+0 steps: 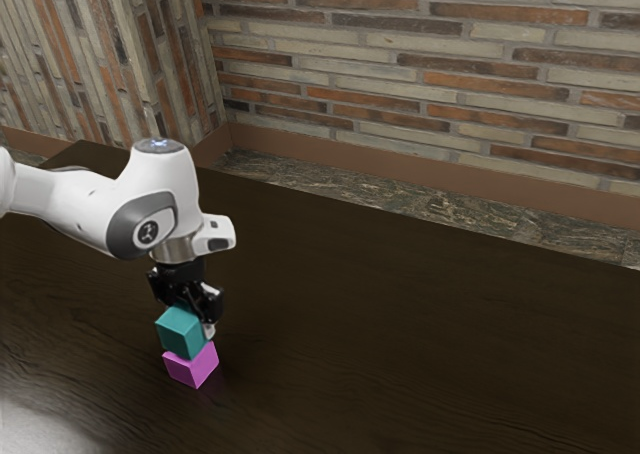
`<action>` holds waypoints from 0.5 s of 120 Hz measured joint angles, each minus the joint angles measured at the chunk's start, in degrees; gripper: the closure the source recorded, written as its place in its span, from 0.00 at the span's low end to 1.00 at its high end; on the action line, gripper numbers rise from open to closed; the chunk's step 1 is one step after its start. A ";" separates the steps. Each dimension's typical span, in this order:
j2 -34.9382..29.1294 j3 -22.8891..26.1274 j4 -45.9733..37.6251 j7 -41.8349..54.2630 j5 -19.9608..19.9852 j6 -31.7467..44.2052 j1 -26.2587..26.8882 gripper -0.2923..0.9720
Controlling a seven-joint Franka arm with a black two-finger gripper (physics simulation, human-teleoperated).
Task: Pick up the blue block with one arm, and put the blue block on the pink block with one arm
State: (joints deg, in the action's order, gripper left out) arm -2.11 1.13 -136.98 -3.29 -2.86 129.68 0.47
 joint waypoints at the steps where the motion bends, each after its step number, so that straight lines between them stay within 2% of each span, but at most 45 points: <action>1: -0.01 0.00 -0.01 0.00 0.00 0.00 0.05 0.49; 60: -1.27 0.01 -2.04 0.11 0.06 0.89 -0.33 0.49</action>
State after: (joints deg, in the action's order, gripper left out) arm -3.38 1.14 -139.02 -3.18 -2.81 130.57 0.13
